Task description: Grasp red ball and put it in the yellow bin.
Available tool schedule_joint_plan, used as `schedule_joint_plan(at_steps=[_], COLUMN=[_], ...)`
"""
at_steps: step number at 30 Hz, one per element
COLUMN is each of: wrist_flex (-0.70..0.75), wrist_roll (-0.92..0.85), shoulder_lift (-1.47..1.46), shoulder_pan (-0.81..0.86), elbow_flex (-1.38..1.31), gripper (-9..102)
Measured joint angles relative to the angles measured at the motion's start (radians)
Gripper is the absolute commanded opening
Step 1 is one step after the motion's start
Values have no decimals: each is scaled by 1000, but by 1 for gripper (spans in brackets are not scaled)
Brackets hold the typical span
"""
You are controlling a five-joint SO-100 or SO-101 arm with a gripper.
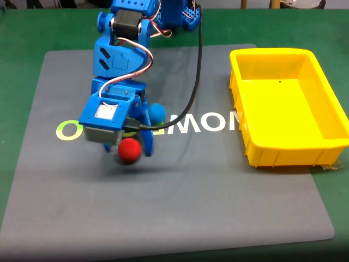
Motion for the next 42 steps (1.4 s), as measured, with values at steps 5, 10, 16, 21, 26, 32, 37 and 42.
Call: schedule_joint_plan(at_steps=[5, 10, 16, 21, 26, 32, 37, 42], wrist_flex=[0, 0, 0, 0, 0, 0, 3, 15], wrist_roll=[6, 18, 28, 28, 35, 57, 72, 109], shoulder_lift=[-32, -60, -64, -71, -72, -69, 5, 127], shoulder_pan=[0, -2, -23, -21, -21, -23, -41, -98], elbow_flex=[-34, -67, -77, -78, -89, -98, -98, -98], gripper=[32, 28, 5, 0, 0, 0, 0, 0])
